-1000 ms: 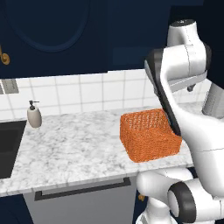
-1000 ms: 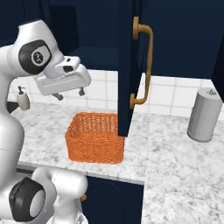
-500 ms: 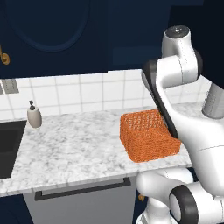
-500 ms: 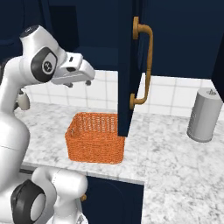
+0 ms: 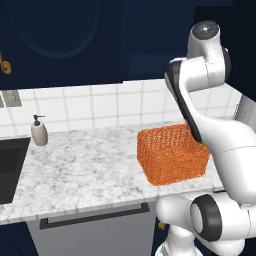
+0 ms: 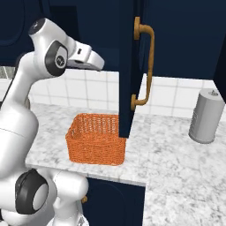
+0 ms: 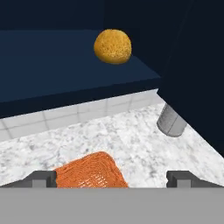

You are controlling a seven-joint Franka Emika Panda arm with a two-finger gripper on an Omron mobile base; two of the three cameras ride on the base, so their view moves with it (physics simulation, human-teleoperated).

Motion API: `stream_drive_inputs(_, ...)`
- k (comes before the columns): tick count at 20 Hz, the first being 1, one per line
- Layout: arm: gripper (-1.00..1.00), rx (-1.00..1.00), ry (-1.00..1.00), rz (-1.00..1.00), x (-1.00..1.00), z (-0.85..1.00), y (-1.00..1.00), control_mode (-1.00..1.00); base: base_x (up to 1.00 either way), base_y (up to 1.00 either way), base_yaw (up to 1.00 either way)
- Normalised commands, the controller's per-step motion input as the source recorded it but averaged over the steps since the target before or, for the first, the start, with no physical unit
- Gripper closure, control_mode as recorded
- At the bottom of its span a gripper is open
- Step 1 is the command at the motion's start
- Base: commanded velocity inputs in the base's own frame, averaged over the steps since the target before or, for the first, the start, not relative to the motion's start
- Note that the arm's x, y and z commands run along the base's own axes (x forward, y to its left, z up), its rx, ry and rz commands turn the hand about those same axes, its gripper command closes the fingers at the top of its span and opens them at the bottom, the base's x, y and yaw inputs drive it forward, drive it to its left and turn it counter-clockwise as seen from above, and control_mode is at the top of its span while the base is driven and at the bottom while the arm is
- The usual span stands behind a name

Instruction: Open the cabinet, pick up the bread from the cabinet and place it in the basket. Then move the basket to the dining counter.

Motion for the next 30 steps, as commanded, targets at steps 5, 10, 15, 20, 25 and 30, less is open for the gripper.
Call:
stream_drive_inputs(5,-1.00,0.08,-0.28,-0.05,0.47,0.05,-0.37,-1.00,0.00,0.00,0.00)
stream_drive_inputs(10,-1.00,0.00,-0.05,-0.07,0.37,0.13,-0.06,-1.00,0.00,0.00,0.00)
stream_drive_inputs(15,-1.00,-0.01,0.02,-0.06,0.28,0.16,-0.07,-1.00,0.00,0.00,0.00)
stream_drive_inputs(20,-1.00,0.00,0.07,-0.05,0.45,0.09,-0.26,-1.00,0.00,0.00,0.00)
stream_drive_inputs(25,-1.00,0.00,0.15,-0.01,0.64,0.00,-0.28,-1.00,0.00,0.00,0.00)
stream_drive_inputs(30,-1.00,0.00,0.03,0.00,0.48,0.00,-0.03,-1.00,0.00,0.00,0.00)
